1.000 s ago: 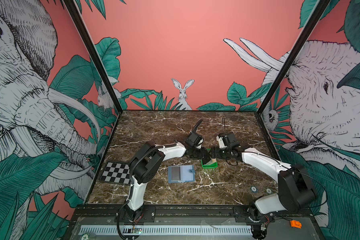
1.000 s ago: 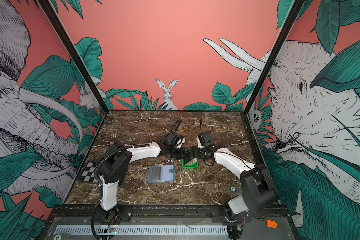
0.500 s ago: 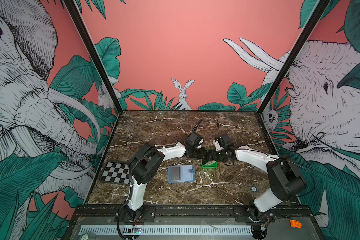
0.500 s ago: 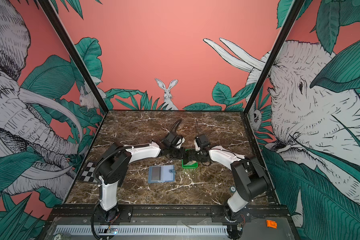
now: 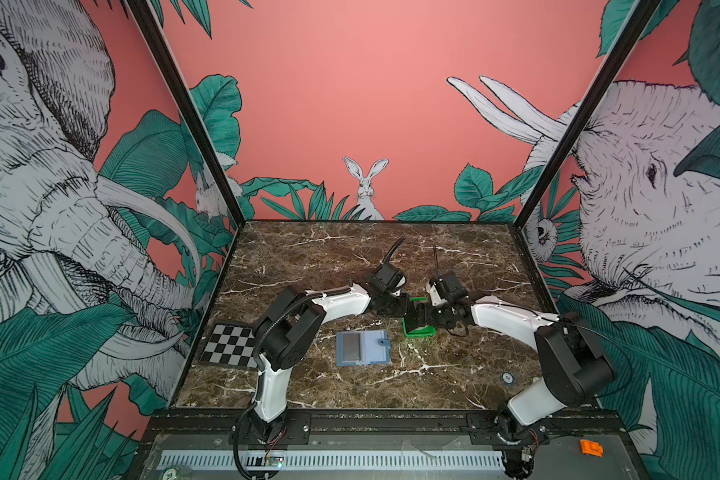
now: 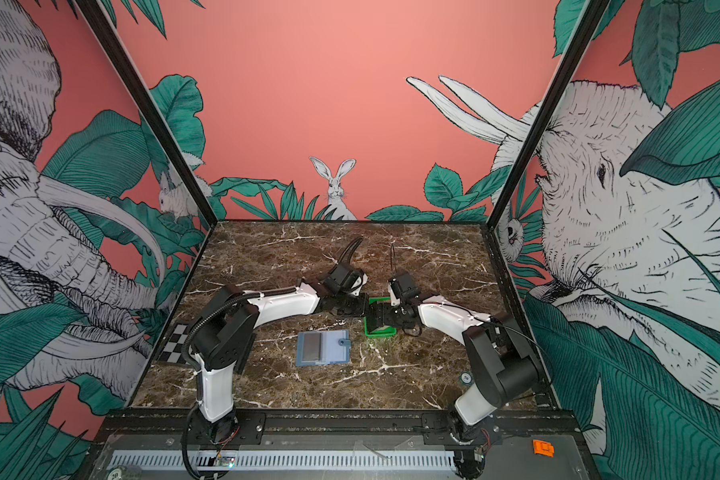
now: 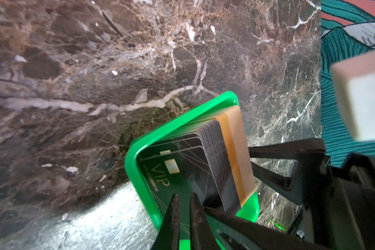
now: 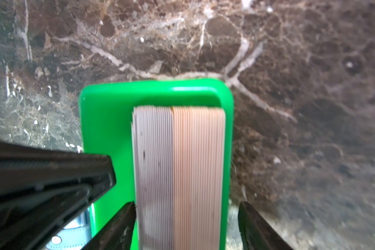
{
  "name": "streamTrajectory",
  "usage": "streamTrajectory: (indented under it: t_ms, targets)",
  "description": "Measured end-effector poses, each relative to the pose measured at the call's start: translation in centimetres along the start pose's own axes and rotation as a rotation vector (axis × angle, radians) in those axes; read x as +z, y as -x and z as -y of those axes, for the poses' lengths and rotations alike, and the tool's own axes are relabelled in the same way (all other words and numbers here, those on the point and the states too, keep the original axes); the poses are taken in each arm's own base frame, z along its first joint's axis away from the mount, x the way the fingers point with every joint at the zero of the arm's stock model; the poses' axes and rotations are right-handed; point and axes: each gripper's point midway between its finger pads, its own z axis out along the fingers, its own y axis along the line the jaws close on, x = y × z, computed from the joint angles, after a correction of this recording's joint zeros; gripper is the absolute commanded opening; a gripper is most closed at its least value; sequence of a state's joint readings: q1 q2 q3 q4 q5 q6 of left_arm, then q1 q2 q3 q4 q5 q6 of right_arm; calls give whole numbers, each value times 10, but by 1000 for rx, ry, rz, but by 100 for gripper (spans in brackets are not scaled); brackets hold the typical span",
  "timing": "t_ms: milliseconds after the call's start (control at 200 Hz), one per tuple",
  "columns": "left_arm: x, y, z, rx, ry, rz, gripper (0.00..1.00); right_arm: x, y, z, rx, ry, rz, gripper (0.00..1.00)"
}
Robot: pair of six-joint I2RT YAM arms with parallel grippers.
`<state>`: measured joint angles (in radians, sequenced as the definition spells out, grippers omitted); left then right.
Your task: Put the credit cards into the card holder
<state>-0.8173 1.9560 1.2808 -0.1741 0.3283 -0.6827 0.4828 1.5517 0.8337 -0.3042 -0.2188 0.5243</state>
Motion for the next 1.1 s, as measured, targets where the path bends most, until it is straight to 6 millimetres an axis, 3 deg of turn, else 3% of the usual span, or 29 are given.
streamTrajectory:
  t_ms: [235,910,1100]
  targets:
    - [0,0,0,1,0,-1,13,-9,-9,3,3,-4,10,73]
    - [10,-12,11,43,-39,-49,20,-20,2,10,2,-72,44,72]
    - [12,-12,14,45,-47,-55,20,-30,4,7,-1,-62,63,62]
